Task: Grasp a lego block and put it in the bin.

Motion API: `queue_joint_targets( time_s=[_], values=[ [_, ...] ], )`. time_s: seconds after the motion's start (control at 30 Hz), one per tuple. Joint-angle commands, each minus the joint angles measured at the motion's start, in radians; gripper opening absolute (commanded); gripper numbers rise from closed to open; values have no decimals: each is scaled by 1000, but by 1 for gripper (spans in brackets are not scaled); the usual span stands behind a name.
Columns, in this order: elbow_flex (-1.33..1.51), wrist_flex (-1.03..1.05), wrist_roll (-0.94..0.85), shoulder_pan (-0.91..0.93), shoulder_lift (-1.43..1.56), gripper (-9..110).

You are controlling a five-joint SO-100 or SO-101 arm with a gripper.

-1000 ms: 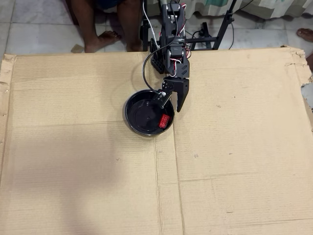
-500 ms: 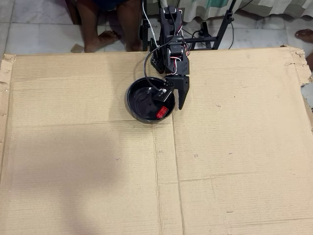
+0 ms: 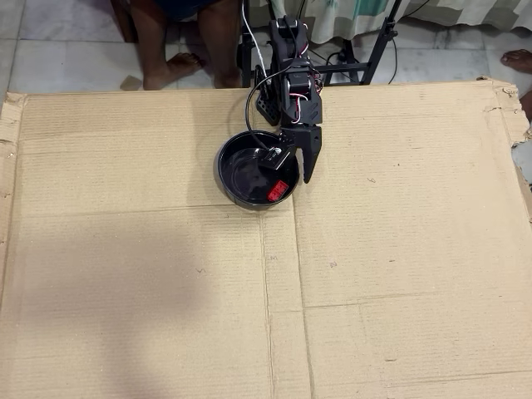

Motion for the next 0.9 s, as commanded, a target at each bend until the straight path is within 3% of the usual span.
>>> queue_joint_targets(
  time_s=[0.0,0.23,0.87],
  values=[
    [15,2,-14,-8,11,23],
    [15,140,-232,-14,115,23],
    [14,273,-296,-46,199,23]
  ],
)
